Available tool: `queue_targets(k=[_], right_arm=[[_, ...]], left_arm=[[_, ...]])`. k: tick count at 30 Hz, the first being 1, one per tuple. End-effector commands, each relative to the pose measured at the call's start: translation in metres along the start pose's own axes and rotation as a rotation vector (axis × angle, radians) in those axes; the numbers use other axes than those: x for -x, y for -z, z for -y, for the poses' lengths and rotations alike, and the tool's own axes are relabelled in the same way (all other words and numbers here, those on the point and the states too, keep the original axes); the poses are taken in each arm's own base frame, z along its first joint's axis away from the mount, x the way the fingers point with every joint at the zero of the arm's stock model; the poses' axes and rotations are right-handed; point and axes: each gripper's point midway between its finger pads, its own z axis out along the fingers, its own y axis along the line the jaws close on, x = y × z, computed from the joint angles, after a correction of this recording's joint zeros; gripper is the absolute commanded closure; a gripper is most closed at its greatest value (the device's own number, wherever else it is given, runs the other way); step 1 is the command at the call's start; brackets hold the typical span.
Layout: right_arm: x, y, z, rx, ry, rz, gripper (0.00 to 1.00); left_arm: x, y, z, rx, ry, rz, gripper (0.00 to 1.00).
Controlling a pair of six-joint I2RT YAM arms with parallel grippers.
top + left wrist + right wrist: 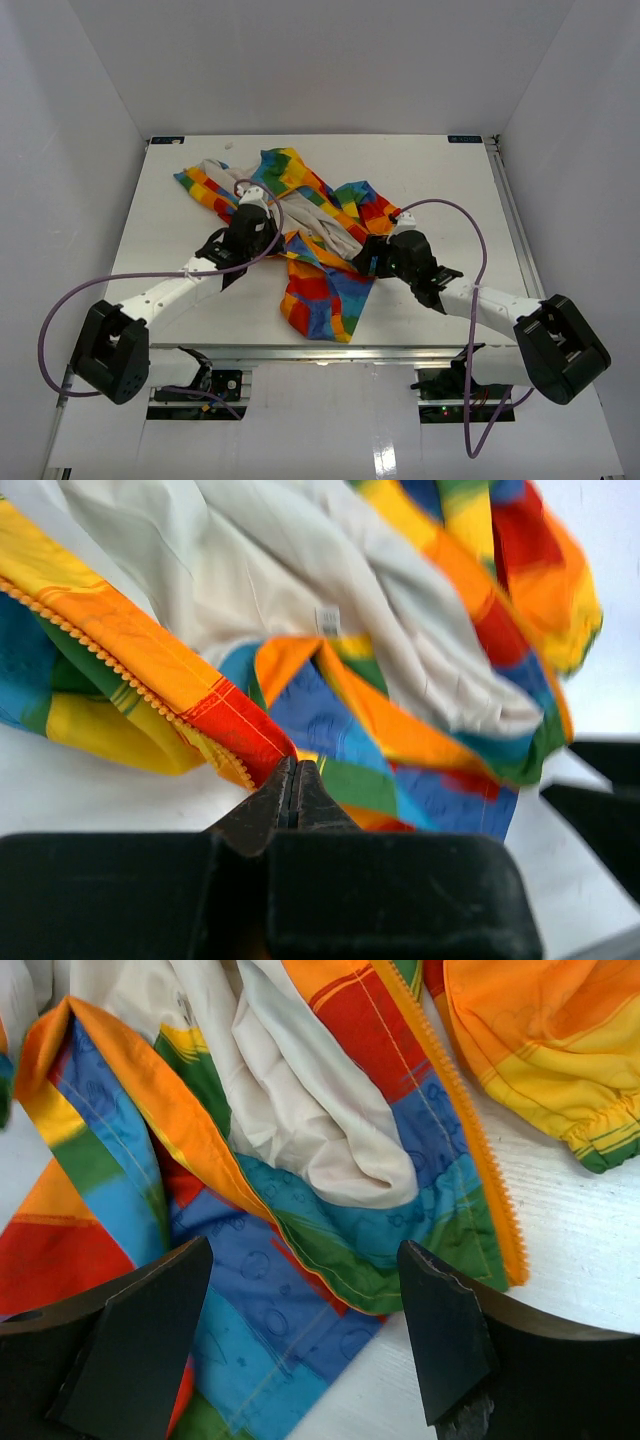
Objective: Zip up the jacket
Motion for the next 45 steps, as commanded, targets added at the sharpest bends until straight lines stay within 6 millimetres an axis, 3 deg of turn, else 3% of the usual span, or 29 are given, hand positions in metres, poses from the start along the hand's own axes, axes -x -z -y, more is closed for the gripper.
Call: queue_targets(k=[1, 5, 9, 17, 19, 24, 27, 28, 30, 32, 33, 36, 39, 42, 45], right_arm=[[0.016, -0.001, 0.004, -0.048, -0.042, 0.055, 0.18], [0.018, 0.001, 0.022, -0.152, -0.077, 0.071, 0.14], [0.026, 0.004, 0.023, -0.165, -0.076, 0.097, 0.13], [0.041, 0.020, 0.024, -0.169, -0.077, 0.172, 0.13], [0.044, 0.024, 0.023, -0.165, -0.086, 0.189, 0.12], [0.052, 0.037, 0.025, -0.173, -0.118, 0.244, 0.13], [0.058, 0.050, 0.031, -0.186, -0.155, 0.307, 0.13], [0.061, 0.054, 0.031, -0.183, -0.166, 0.329, 0.14], [0.062, 0.059, 0.034, -0.188, -0.188, 0.354, 0.14], [0.065, 0.063, 0.031, -0.174, -0.194, 0.367, 0.14], [0.065, 0.063, 0.029, -0.166, -0.195, 0.366, 0.14], [0.065, 0.063, 0.025, -0.148, -0.196, 0.351, 0.14], [0.064, 0.061, 0.018, -0.127, -0.182, 0.312, 0.15], [0.067, 0.061, 0.010, -0.133, -0.172, 0.247, 0.15], [0.061, 0.061, 0.011, -0.161, -0.196, 0.186, 0.15]], left_arm=[[-0.028, 0.022, 0.030, -0.105, -0.010, -0.031, 1.00], [-0.052, 0.037, 0.045, -0.189, -0.006, -0.052, 1.00], [-0.077, 0.053, 0.085, -0.379, -0.057, -0.080, 1.00], [-0.104, 0.057, 0.141, -0.609, -0.155, -0.159, 1.00], [-0.096, 0.055, 0.156, -0.651, -0.173, -0.144, 1.00], [-0.081, 0.029, 0.181, -0.650, -0.200, -0.109, 1.00], [-0.062, 0.017, 0.210, -0.684, -0.191, -0.090, 0.98], [-0.071, 0.009, 0.215, -0.697, -0.201, -0.130, 0.94], [-0.060, 0.007, 0.239, -0.742, -0.236, -0.159, 0.80], [-0.052, 0.002, 0.239, -0.700, -0.264, -0.159, 0.65], [-0.049, 0.002, 0.231, -0.646, -0.268, -0.173, 0.53], [-0.002, 0.010, 0.205, -0.550, -0.191, -0.109, 0.46], [0.039, 0.017, 0.164, -0.431, -0.128, -0.027, 0.38], [0.064, 0.013, 0.142, -0.333, -0.154, 0.014, 0.25], [0.077, -0.012, 0.117, -0.214, -0.190, 0.007, 0.20]])
